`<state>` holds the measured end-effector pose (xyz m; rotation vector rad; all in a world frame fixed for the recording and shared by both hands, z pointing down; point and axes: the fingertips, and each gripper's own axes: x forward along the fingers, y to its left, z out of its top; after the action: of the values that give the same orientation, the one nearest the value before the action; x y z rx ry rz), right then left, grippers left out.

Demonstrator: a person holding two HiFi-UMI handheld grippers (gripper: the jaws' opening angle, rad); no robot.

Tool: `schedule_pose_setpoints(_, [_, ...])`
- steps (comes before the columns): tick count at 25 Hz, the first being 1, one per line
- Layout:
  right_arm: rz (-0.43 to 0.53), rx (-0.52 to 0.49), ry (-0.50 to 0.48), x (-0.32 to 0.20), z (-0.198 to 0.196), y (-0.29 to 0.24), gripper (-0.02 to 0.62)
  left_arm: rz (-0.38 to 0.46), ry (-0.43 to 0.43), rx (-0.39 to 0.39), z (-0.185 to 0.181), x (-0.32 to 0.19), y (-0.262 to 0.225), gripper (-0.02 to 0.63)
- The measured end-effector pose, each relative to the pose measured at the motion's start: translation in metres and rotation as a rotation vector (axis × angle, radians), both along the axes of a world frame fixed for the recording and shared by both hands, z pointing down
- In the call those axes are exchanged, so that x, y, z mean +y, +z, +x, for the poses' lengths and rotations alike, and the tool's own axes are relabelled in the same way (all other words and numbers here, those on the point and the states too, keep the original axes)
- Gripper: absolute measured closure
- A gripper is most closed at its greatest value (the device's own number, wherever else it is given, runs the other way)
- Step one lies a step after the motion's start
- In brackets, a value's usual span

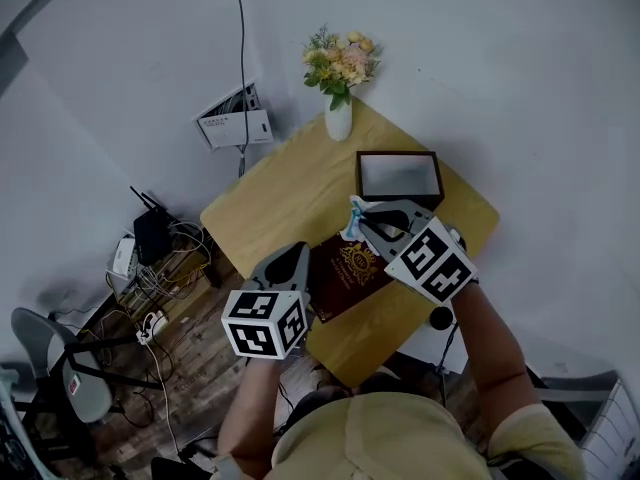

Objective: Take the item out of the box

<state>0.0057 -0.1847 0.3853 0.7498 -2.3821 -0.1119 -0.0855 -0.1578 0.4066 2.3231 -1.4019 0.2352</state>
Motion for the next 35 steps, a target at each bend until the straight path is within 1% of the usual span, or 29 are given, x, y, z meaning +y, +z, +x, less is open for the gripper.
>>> schedule_pose_setpoints(4, [0.008, -0.065, 0.043, 0.008, 0.002, -0.005, 0.552, -0.002, -0.039, 0.028, -0.012, 0.009, 0.003, 0.591])
schedule_pose_setpoints(11, [-0.002, -0.202, 0.136, 0.025, 0.001, -0.008, 0.552, 0.035, -0.103, 0.049, -0.029, 0.019, 0.0, 0.591])
schedule_pose_setpoints(17, [-0.039, -0.336, 0.215, 0.037, -0.002, -0.009, 0.552, 0.04, -0.111, 0.063, -0.036, 0.027, -0.002, 0.591])
schedule_pose_setpoints(20, [-0.071, -0.391, 0.235, 0.042, -0.005, -0.006, 0.552, 0.039, -0.118, 0.067, -0.038, 0.03, -0.001, 0.591])
schedule_pose_setpoints(24, [-0.106, -0.433, 0.256, 0.049, -0.007, 0.0, 0.552, 0.041, -0.131, 0.067, -0.039, 0.034, -0.001, 0.59])
schedule_pose_setpoints(30, [-0.142, -0.486, 0.289, 0.051, -0.009, 0.009, 0.552, 0.035, -0.143, 0.026, -0.04, 0.037, 0.006, 0.59])
schedule_pose_setpoints(35, [-0.168, -0.513, 0.313, 0.057, -0.01, 0.017, 0.552, 0.028, -0.145, 0.036, -0.042, 0.042, 0.011, 0.591])
